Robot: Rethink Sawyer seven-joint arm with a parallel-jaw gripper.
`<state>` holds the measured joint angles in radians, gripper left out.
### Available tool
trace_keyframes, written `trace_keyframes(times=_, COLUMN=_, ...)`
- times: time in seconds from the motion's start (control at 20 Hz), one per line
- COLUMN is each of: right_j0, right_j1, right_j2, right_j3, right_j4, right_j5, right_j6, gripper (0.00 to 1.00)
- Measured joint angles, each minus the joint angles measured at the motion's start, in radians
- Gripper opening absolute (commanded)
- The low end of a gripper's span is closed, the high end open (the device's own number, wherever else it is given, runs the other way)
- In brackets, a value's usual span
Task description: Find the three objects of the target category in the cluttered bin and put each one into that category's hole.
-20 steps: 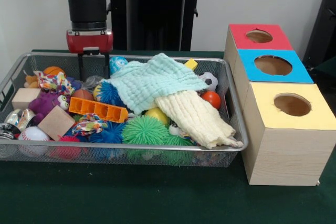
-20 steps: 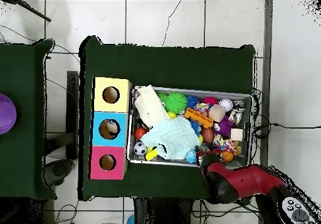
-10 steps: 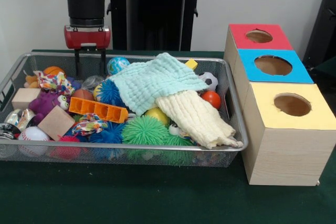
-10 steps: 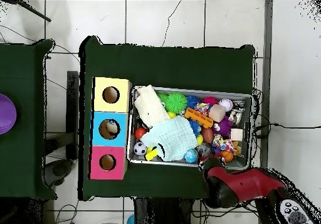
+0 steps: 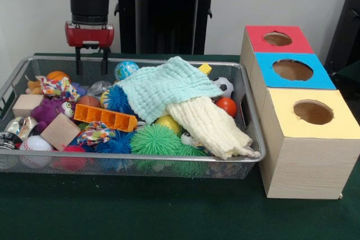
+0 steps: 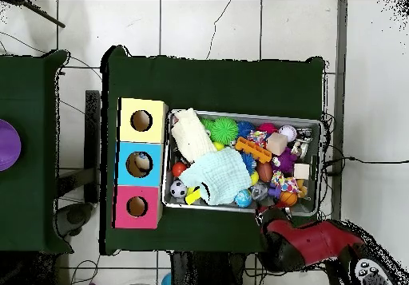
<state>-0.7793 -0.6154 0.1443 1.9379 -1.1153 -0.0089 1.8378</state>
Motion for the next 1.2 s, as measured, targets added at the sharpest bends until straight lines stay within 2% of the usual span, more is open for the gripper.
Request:
trace_keyframes(times=0.15, right_j0=0.032, right_j1=0.013, right_j2=-0.042, right_j3=-0.002, right_j4=0.000, right_j5=-0.025, right_j6=0.000, gripper=1.00)
trace_keyframes(times=0.65, right_j0=0.156, right_j1=0.096, right_j2=-0.195, right_j3=-0.061, right_j4=0.018, right_j5=-0.206, right_j6=0.000, gripper=1.00)
trace_keyframes(times=1.2, right_j0=0.213, right_j1=0.164, right_j2=-0.289, right_j3=-0.108, right_j4=0.073, right_j5=-0.295, right_j6=0.000, gripper=1.00)
